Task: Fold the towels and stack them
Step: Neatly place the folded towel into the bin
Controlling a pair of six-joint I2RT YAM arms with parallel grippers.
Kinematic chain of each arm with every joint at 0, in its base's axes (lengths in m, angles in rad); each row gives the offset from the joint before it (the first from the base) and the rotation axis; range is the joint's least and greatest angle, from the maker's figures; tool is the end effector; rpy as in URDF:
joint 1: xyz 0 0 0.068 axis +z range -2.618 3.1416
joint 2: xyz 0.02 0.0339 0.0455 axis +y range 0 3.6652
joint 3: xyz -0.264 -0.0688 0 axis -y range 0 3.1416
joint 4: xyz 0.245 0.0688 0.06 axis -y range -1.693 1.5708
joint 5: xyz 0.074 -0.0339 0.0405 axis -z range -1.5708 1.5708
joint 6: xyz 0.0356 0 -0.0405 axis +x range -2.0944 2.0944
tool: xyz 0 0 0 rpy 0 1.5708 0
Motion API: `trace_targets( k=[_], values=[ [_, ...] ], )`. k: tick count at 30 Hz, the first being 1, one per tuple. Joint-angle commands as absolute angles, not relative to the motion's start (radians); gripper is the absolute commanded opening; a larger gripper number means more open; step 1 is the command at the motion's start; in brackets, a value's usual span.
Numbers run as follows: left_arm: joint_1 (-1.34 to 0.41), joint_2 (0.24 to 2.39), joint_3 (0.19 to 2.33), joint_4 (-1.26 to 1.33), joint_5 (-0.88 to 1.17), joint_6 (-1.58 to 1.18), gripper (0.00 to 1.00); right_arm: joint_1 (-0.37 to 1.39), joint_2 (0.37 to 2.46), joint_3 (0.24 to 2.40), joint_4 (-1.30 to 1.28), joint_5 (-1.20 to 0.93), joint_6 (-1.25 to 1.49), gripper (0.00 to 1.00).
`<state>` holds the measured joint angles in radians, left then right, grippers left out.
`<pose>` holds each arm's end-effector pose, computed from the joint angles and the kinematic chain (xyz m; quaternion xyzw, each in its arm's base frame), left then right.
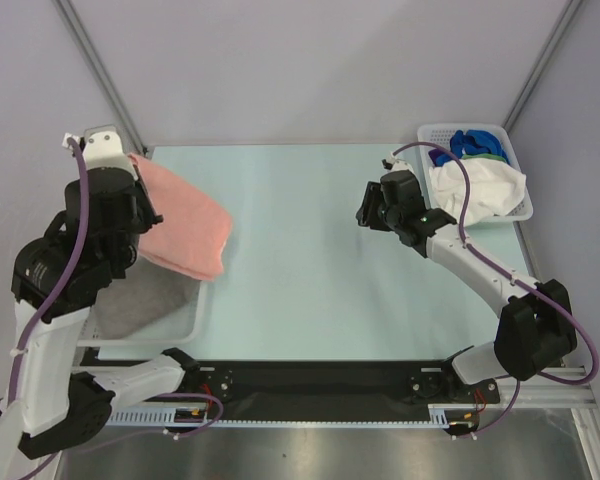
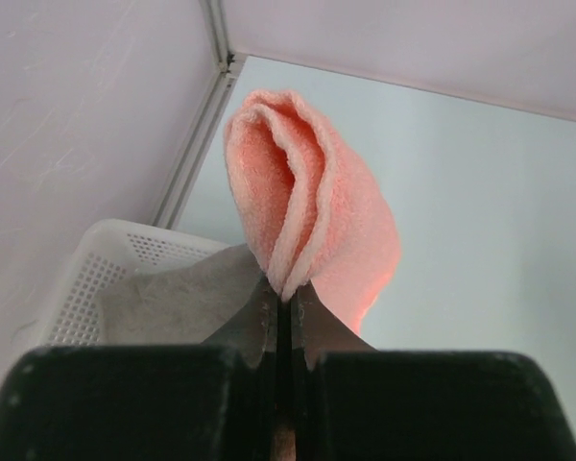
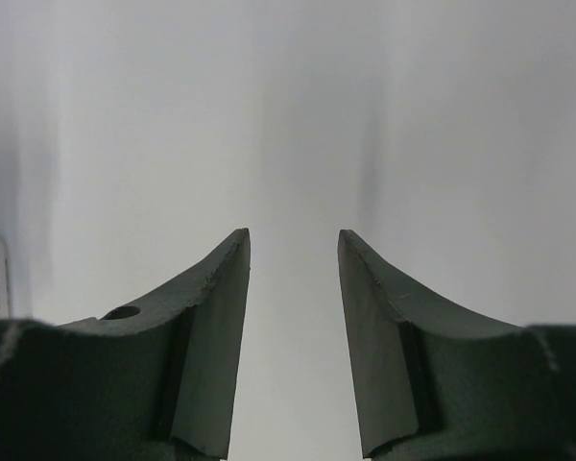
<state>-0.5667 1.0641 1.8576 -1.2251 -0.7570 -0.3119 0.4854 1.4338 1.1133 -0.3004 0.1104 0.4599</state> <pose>0.1073 -0.0393 0.5193 -0.0982 0.8015 0.0685 0.5859 0.2887 0.1479 0.2912 0.0139 0.8882 0.1642 0.4289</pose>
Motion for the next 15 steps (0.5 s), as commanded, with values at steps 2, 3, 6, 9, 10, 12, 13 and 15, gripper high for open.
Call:
trace_targets(
  k=[2,3,6,9,10,12,13,15],
  values=[
    [-0.485,1.048,1.827,-1.207,-0.772,-0.279,0.0,0.495,1.408,1.158,-0.305,0.135,0.459,0.47],
    [-0.436,1.045,1.81,-1.197,-0.758,-0.273,0.0,0.497,1.41,1.158,-0.307,0.135,0.459,0.47],
    [-0.343,1.034,1.729,-1.151,-0.703,-0.249,0.0,0.497,1.41,1.157,-0.31,0.141,0.454,0.47],
    [-0.27,1.017,1.629,-1.092,-0.664,-0.233,0.0,0.497,1.413,1.155,-0.31,0.14,0.449,0.47],
    [-0.253,1.011,1.599,-1.074,-0.655,-0.229,0.0,0.497,1.414,1.154,-0.31,0.138,0.451,0.47],
    [-0.189,0.994,1.508,-1.022,-0.617,-0.222,0.0,0.495,1.419,1.152,-0.305,0.137,0.448,0.47],
    [-0.166,0.988,1.478,-1.0,-0.6,-0.218,0.0,0.497,1.423,1.149,-0.304,0.133,0.448,0.47],
    [-0.089,0.973,1.389,-0.939,-0.543,-0.212,0.0,0.497,1.43,1.14,-0.293,0.13,0.446,0.47]
  ],
)
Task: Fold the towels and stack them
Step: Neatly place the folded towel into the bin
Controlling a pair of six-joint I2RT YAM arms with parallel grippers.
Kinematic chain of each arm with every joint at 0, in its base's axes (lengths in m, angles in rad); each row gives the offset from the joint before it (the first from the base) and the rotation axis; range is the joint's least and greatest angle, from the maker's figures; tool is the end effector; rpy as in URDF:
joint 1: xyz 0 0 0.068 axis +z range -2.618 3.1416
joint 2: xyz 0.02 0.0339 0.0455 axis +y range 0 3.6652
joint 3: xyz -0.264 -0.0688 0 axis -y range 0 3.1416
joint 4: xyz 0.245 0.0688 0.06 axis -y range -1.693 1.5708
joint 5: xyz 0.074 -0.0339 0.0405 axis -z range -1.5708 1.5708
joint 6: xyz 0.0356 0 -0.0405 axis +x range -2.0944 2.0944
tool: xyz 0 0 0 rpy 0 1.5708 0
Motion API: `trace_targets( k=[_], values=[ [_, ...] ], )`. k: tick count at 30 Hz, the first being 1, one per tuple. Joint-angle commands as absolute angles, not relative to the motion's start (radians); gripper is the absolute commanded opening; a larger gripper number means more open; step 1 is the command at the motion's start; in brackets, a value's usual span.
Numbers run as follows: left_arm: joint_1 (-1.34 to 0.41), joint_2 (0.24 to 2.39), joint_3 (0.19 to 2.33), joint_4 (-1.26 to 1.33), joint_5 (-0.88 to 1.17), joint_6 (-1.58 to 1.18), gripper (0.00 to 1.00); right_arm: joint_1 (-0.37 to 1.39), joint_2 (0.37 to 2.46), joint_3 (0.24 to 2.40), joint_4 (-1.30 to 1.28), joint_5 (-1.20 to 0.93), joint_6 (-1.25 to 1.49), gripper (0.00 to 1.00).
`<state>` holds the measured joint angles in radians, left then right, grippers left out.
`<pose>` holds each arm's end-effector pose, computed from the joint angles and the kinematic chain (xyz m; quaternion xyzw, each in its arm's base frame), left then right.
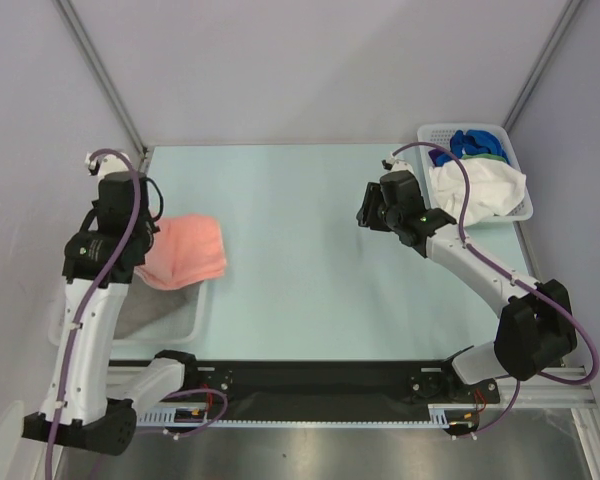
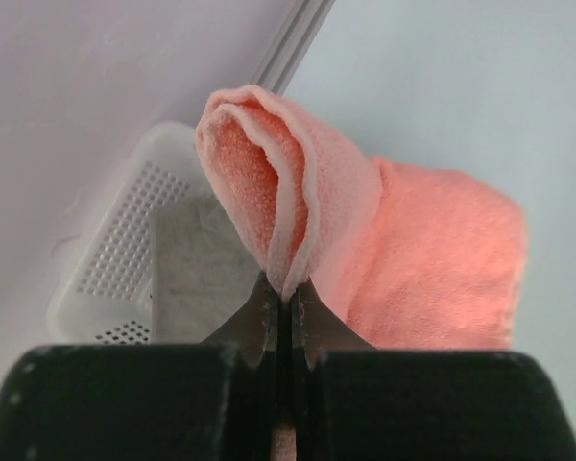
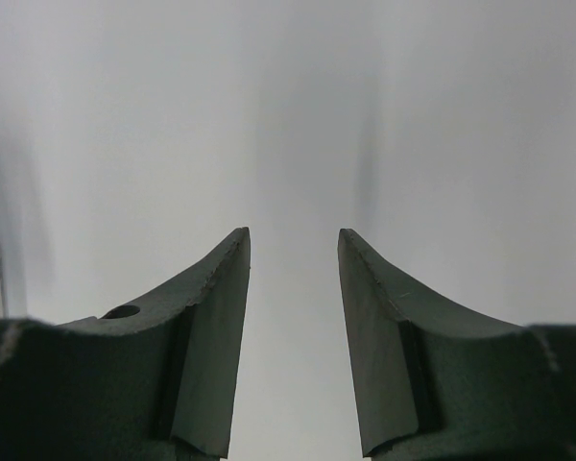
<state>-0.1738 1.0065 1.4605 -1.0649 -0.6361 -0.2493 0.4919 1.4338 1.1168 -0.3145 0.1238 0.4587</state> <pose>0.1580 -0.0063 0.4391 -0.1761 0.8365 0.1791 0.4870 0.2874 0.1490 0.2911 0.0132 0.8904 0.1577 0.4269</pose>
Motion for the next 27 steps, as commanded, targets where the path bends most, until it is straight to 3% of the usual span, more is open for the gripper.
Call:
trace_targets(
  k=[1,8,27],
  values=[
    [-0.063,0.97,1.359,-0.918,-0.523,-0.209,0.0,0.497,1.433,1.138,-0.291,0.127,0.446,0.47],
    [0.145,0.988,1.149,-0.75,-0.414,-0.235,0.0,0.497,1.466,1.111,-0.256,0.12,0.443,0.47],
    [0.396,1.058,0.838,-0.559,-0.324,-0.342,0.01,0.494,1.486,1.058,-0.206,0.092,0.44,0.47]
  ],
)
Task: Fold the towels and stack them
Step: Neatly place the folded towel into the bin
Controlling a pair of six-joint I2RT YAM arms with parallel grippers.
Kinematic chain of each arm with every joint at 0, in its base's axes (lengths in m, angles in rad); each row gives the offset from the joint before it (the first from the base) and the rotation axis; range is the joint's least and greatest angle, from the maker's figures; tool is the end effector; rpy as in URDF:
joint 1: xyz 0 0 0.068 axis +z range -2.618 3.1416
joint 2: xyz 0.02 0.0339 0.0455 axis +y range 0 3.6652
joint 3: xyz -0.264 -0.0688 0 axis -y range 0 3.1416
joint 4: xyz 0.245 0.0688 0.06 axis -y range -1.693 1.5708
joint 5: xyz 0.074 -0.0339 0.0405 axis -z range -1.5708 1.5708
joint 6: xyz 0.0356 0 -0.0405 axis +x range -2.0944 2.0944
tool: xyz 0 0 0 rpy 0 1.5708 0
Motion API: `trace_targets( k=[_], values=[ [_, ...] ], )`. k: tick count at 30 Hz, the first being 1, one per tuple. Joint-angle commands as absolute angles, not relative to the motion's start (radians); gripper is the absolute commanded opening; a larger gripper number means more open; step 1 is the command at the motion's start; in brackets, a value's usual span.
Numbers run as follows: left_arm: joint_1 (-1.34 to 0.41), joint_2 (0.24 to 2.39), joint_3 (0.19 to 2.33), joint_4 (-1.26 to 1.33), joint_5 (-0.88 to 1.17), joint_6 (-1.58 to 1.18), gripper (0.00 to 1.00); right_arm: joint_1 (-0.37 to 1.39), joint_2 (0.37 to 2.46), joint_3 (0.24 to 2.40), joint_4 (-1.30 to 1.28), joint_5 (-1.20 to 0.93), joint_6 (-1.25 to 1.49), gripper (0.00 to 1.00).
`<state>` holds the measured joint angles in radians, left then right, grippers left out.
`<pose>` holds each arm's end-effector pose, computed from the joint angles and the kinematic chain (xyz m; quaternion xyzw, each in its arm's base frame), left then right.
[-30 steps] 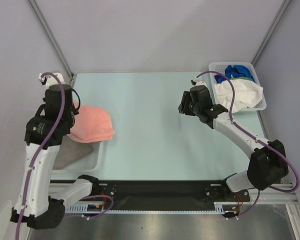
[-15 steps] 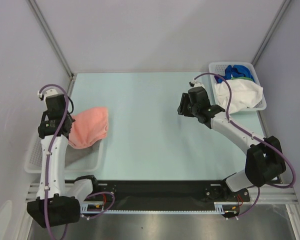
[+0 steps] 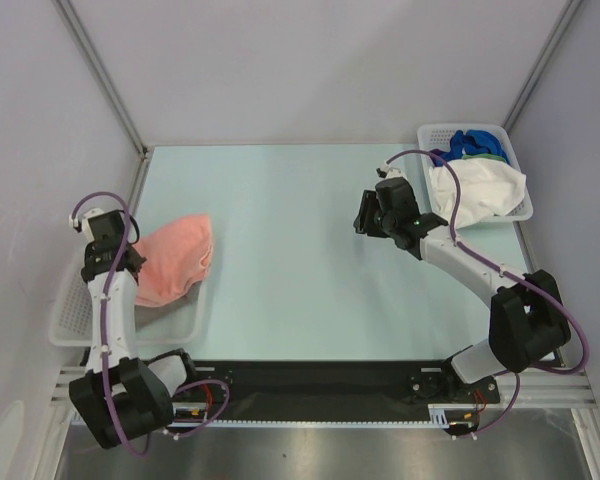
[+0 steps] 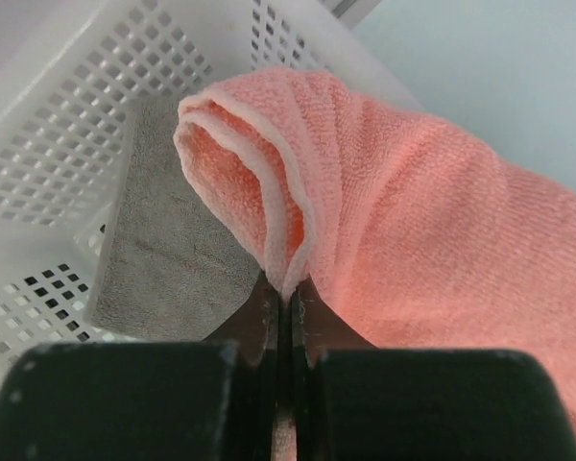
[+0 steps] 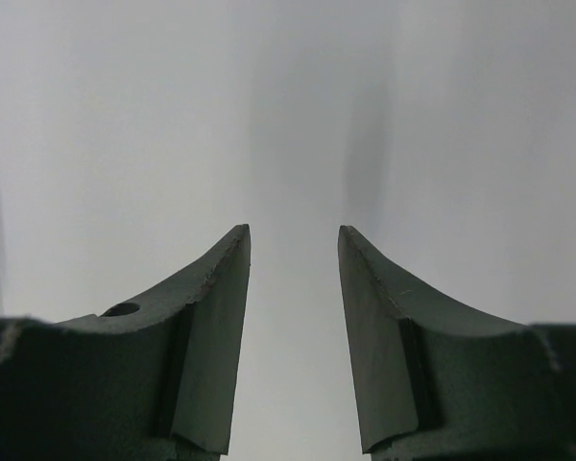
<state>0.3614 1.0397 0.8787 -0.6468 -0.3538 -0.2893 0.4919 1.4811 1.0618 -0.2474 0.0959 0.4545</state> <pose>0.1939 0.0865 0.2835 -0.3541 0.8448 0.1764 0.3604 0.2930 0.1531 0.2638 0.0041 0.8988 0.1605 0.4080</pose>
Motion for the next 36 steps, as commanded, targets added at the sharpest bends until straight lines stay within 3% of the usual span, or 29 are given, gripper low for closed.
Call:
trace_targets(
  k=[1,3,8,9,14,24,30,36],
  values=[
    [0.396,1.068,0.83,-0.551,-0.315,-0.351,0.01,0.492,1.486,1.058,-0.203,0.094,0.439,0.47],
    [0.428,1.091,0.828,-0.548,-0.289,-0.371,0.09,0.491,1.489,1.052,-0.202,0.087,0.437,0.47],
    [0.483,1.143,0.822,-0.535,-0.253,-0.396,0.15,0.488,1.494,1.046,-0.189,0.081,0.437,0.47],
    [0.489,1.146,0.822,-0.54,-0.252,-0.4,0.26,0.488,1.494,1.046,-0.189,0.078,0.439,0.47],
    [0.525,1.135,0.816,-0.535,-0.251,-0.417,0.3,0.486,1.485,1.032,-0.186,0.078,0.433,0.47],
    [0.561,1.051,0.825,-0.571,-0.388,-0.475,0.63,0.483,1.477,1.028,-0.179,0.071,0.428,0.47],
    [0.561,0.999,0.831,-0.563,-0.397,-0.505,0.67,0.483,1.479,1.029,-0.178,0.067,0.425,0.48],
    [0.522,0.887,0.841,-0.514,-0.169,-0.463,0.65,0.471,1.456,1.04,-0.189,0.069,0.422,0.48]
  ],
)
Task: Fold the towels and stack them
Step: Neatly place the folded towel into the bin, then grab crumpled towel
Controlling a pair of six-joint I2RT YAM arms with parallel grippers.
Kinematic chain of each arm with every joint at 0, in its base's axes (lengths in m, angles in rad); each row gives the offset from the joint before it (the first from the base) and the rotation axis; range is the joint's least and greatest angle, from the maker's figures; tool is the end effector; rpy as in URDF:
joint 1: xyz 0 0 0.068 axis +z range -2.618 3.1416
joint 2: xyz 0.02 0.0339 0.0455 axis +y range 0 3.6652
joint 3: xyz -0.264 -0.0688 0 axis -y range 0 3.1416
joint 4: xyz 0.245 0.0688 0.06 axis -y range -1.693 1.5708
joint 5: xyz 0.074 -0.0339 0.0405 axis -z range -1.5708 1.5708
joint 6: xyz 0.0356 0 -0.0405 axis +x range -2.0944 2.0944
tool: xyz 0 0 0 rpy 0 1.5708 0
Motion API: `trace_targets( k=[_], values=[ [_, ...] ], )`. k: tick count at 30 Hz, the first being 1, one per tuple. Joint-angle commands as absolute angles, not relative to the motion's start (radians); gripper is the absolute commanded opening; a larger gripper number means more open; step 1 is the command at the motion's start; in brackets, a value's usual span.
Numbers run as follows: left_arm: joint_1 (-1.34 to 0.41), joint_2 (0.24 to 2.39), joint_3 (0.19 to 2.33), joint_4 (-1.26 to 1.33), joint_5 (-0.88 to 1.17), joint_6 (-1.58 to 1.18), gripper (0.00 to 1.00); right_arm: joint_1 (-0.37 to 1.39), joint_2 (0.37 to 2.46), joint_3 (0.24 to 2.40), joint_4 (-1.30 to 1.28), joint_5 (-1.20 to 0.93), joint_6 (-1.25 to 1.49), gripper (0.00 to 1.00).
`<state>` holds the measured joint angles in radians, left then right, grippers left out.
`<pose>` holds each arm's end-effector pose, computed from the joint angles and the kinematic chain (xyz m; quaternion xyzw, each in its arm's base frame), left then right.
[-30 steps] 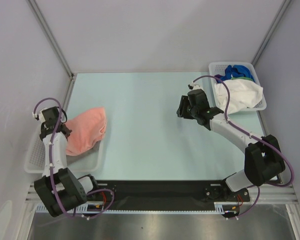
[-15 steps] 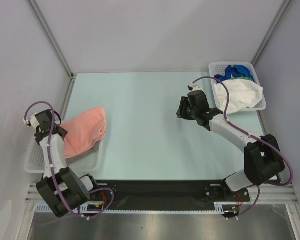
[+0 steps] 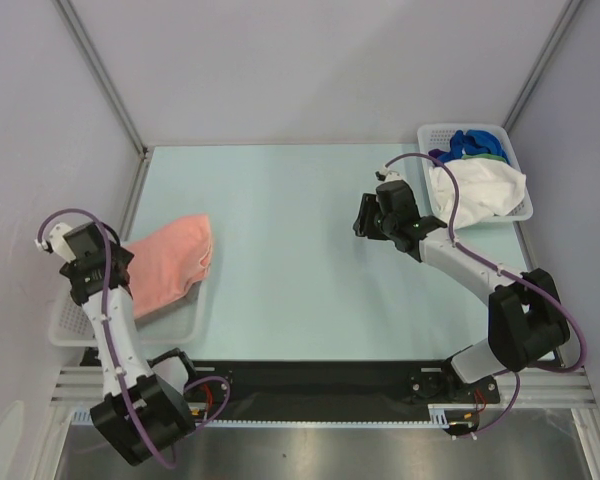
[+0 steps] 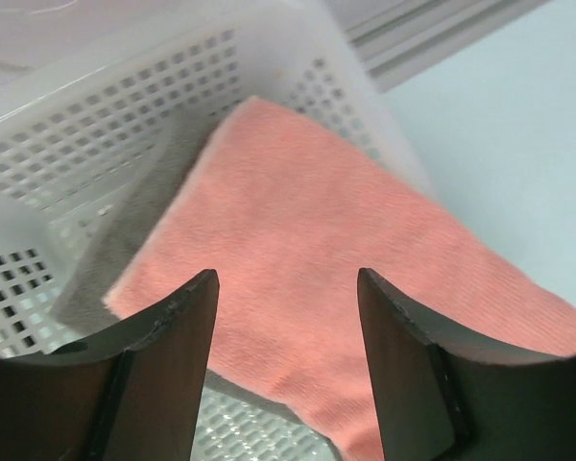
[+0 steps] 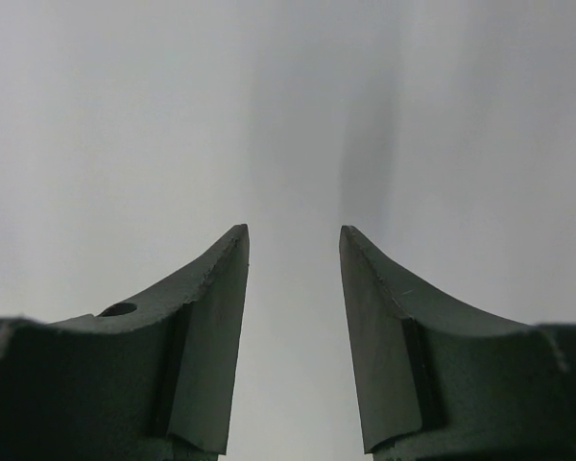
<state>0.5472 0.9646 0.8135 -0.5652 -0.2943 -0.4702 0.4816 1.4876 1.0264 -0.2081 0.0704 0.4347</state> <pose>0.1674 0.1141 0.2819 -0.4915 0.7567 0.1491 0.4044 0.2937 0.1507 0.2533 -0.0058 0.8997 0.1641 0.4045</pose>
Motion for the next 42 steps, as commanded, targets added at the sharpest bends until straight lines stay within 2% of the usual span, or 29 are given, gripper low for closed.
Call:
trace_targets(
  k=[1,7,11,13,17,23,28,42],
  values=[
    [0.5,0.868,0.851,-0.515,-0.152,-0.451,0.65,0.469,1.451,1.046,-0.196,0.069,0.423,0.48],
    [0.258,0.772,0.911,-0.534,-0.091,-0.427,0.65,0.453,1.407,1.075,-0.233,0.083,0.423,0.5],
    [-0.001,0.764,0.949,-0.535,-0.107,-0.422,0.66,0.394,1.37,1.091,-0.251,0.077,0.428,0.56],
    [-0.128,0.794,0.966,-0.514,-0.136,-0.422,0.66,0.368,1.365,1.107,-0.28,0.092,0.417,0.58],
    [-0.511,0.9,1.008,-0.488,-0.305,-0.399,0.66,0.255,1.359,1.14,-0.308,0.112,0.413,0.64],
    [-0.751,1.064,1.068,-0.416,-0.308,-0.377,0.66,0.126,1.413,1.255,-0.393,0.262,0.391,0.7],
    [-0.81,1.13,1.088,-0.37,-0.252,-0.353,0.66,0.032,1.529,1.325,-0.425,0.382,0.374,0.72],
    [-0.821,1.146,1.06,-0.324,-0.166,-0.351,0.66,0.008,1.664,1.359,-0.446,0.568,0.322,0.8]
  ],
)
